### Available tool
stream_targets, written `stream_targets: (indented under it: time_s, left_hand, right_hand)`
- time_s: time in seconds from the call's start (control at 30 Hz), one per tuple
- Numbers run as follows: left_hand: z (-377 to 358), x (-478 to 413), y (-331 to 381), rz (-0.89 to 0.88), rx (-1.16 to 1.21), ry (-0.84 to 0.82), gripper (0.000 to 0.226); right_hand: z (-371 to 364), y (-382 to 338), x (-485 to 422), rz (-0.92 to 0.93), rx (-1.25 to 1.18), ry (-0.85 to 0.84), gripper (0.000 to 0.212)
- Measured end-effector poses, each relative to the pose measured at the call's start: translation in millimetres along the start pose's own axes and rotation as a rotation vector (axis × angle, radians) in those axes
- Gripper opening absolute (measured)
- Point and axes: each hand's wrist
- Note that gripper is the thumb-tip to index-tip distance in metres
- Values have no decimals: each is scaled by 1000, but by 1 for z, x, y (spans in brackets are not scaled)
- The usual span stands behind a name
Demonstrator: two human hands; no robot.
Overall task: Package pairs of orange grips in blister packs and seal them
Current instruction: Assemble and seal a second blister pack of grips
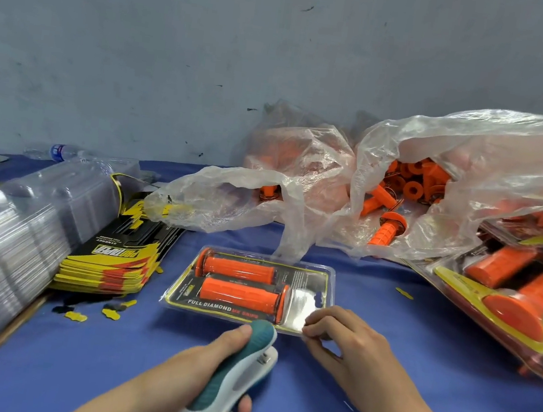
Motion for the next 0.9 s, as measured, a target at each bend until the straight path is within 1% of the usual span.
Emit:
stream_targets:
  time_s: [0.13, 0.27, 0.3, 0.37, 0.43, 0.63, 0.8, 0.9]
  left_hand:
    - [-13, -13, 6, -134, 48, 4, 85]
    - [-33, -19, 13, -234, 109, -37, 53]
    - [-35, -20, 13, -230, 109, -47, 52]
    - [-36, -24, 12, -208, 121, -54, 62]
    - [-37, -27, 12, -204, 141, -56, 66]
    - [-49, -34, 12, -216, 146, 24, 69]
    - [-49, -35, 13, -199, 148, 24, 67]
    - [-50, -34, 13, -197, 161, 19, 66]
  right_hand:
    - [-2, -1, -1, 12, 2, 15, 6]
    - [0, -1, -1, 26, 9, -12, 5]
    - [0, -1, -1, 31, 10, -15, 3]
    - [2, -2, -1, 29, 11, -15, 3]
    - [3, -2, -1, 28, 9, -28, 5]
    - [5, -3, -1, 21, -31, -68, 6]
    - [5, -2, 1, -11, 2, -91, 8]
    - [4, -1, 3, -46, -1, -134, 7]
Point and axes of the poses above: each hand's wrist, its own x-axis away from the middle knuckle, its own z-axis out of the back of the hand, y = z × x, and after that the axes turned 6 degrees about x, right-handed
